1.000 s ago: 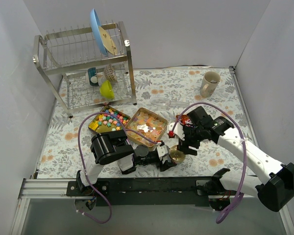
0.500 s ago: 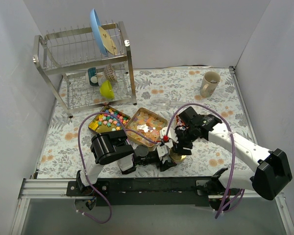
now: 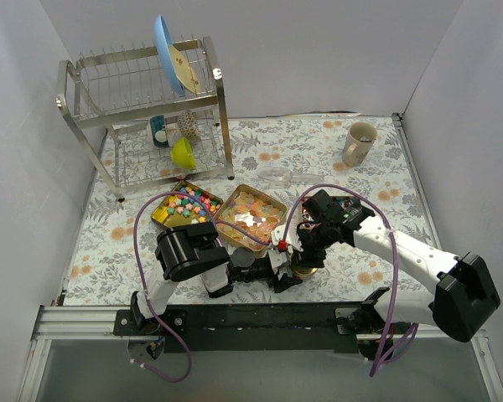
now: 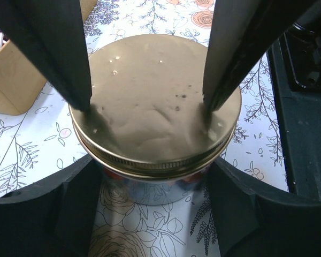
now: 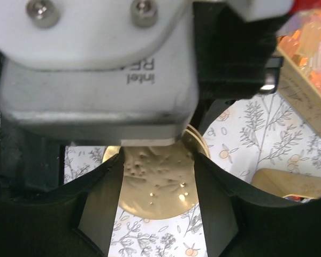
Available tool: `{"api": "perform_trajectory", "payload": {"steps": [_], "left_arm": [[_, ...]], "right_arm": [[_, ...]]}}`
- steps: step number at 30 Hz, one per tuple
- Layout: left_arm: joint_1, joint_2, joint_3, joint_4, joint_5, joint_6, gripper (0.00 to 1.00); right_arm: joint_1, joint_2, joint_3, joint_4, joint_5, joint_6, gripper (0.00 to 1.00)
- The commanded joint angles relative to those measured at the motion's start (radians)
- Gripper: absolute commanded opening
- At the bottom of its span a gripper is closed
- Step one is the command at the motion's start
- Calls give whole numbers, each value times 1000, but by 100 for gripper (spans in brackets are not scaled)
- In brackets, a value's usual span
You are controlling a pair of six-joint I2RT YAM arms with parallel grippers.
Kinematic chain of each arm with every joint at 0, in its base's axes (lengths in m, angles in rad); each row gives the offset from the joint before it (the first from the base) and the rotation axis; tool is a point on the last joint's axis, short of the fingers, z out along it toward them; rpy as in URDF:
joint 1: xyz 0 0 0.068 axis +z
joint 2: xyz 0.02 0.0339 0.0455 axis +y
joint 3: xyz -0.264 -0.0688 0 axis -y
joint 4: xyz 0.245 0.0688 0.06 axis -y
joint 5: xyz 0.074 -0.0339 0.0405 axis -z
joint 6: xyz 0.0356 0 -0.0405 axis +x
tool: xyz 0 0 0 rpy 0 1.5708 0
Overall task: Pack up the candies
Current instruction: Screw the bottle lid onto the packing bottle.
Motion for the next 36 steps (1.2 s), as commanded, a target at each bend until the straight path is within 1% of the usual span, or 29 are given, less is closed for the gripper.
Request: {"api": "perform_trajectory", "payload": {"steps": [1,3,12,13,14,16,17,18,20,21,22,24,26,27,30,34,36], "left_arm": [[15,63,-36,55,-22,-36,0],[15,60,-38,52,-24,-32,0],[15,58,-32,35,-10,-38,0],[15,57,-32,34,-8,-35,0],[15,52,-36,32,-8,-27,0],[15,43,-44,25,-10,-20,0],[15,41,-46,26,-8,-15,0],[15,40,-47,23,-7,-12,0],[15,35,-46,14,-2,-10,0],[15,34,-44,11,5,-10,0],[15,32,-46,6,10,-10,0],[15,35,-44,5,24,-10,0],[15,37,-39,-5,30,-9,0],[15,35,-39,-9,31,-10,0],[15,32,-36,-21,33,-9,0],[15,27,-41,-20,36,-7,0],[15,26,-39,-20,33,-6,0]], "right_arm": [[4,59,-117,53,82,25,60],[4,79,-111,50,92,53,57],[11,43,-120,30,120,77,53],[11,35,-114,32,125,99,52],[-6,26,-106,29,125,102,52],[-37,-2,-45,-40,91,61,56],[-72,-14,-14,-56,70,50,61],[-87,-40,41,-74,63,36,72],[-110,-62,102,-141,60,-26,82],[-114,-80,125,-164,65,-57,90],[-114,-88,159,-184,63,-95,93],[-114,-111,165,-223,54,-215,98],[-114,-120,153,-246,47,-293,98],[-114,-120,150,-252,40,-383,98],[-111,-79,167,-322,1,-540,98],[-101,10,201,-370,-4,-634,98],[-100,55,214,-360,-9,-639,98]]}}
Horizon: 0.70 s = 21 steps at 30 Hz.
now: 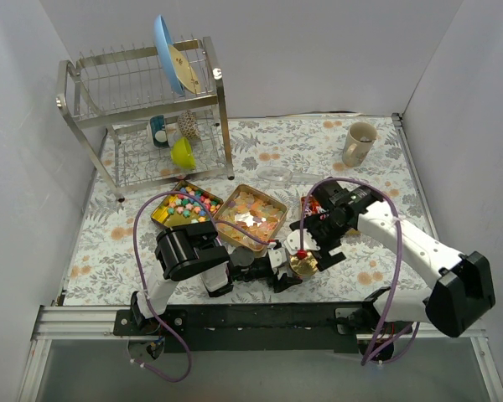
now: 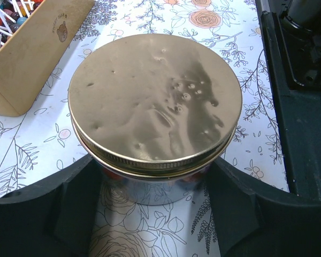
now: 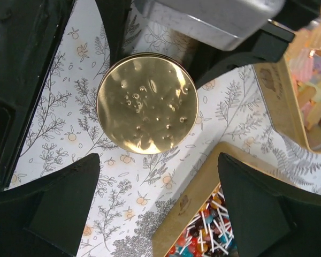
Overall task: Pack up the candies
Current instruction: Screw the bottle lid onto the packing bottle.
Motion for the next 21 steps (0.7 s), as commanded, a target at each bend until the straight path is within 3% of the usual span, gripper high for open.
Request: {"api": "perform_trajectory", "payload": {"steps": [1,6,14,21], "left_arm": [[8,28,-40,-20,7,-10,0],[8,85,-57,101,-16,2,0],[8,85,-62,115,-34,5,0],[12,79,-68,121,-28,2,0]], "right_arm": [[14,81,60,-44,-38,-137,98],[33,145,51,-4,-37,-125,98],[65,188,17,25,-50,-123,98],[68,211,13,23,-50,-96,92]]}}
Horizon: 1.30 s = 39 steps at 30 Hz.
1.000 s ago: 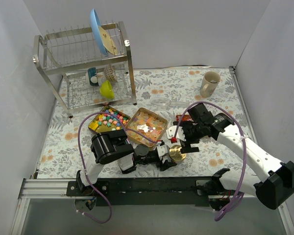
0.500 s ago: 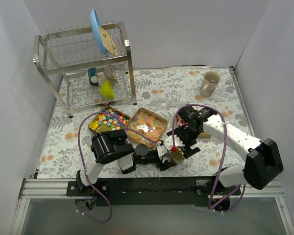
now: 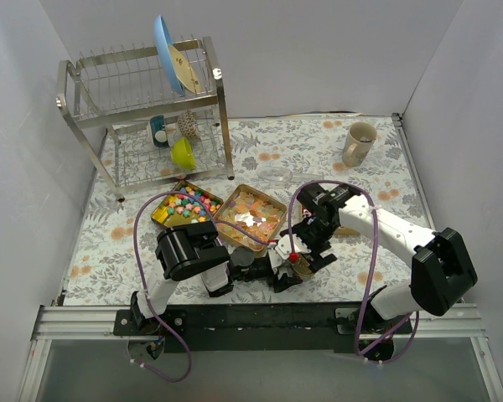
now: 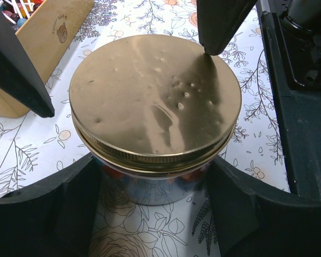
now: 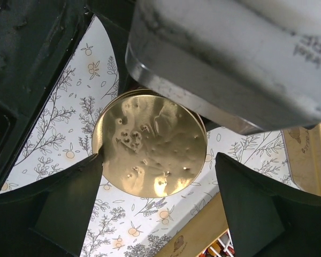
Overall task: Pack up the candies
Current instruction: Screw the bottle lid onto the packing bottle.
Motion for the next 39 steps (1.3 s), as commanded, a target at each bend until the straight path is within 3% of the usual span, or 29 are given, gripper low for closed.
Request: {"api": "perform_trajectory", "payload": {"steps": [1,11,25,34,39], "left_arm": [[12,74,-59,120,-27,-3,0],[18,74,-56,119,-19,-7,0],[18,78,-57,123,-24,-1,0],[18,78,-57,126,-26,-3,0],[18,77,-62,131,-26,-6,0]], "right_arm": [[6,11,-7,13,-11,1,92],[6,-29,-4,-50,-28,2,93],[18,-8,-32,0,-30,12,96],[20,-20,-95,88,-19,126,79],[18,-58,-159,180,-30,375,71]]}}
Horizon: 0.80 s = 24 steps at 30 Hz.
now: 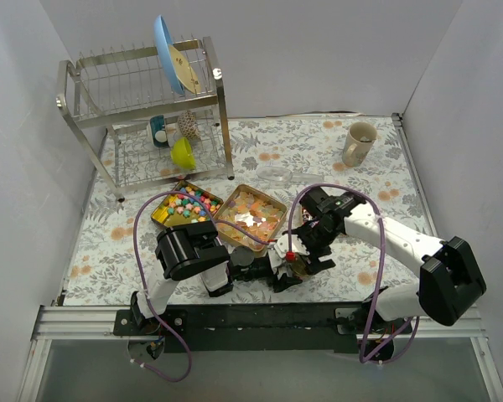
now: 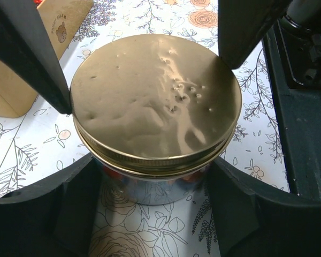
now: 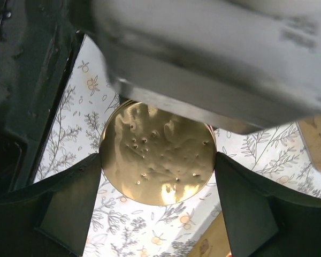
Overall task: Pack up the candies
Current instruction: Screw the bottle lid onto the packing bottle.
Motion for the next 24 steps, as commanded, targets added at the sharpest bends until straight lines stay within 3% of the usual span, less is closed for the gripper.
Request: {"api": "perform_trajectory", "payload": {"steps": [1,7,13,24], "left_arm": [[13,76,-59,130,-34,-6,0],[15,76,-58,126,-42,-11,0],[15,78,-53,120,-42,-13,0],[13,78,-56,121,-47,-3,0]], "right_arm": [[7,-21,-89,104,-36,255,70],[7,-117,-149,207,-61,525,69],[8,-112,-151,263,-4,719,68],[8,-110,-128,314,51,879,69]]}}
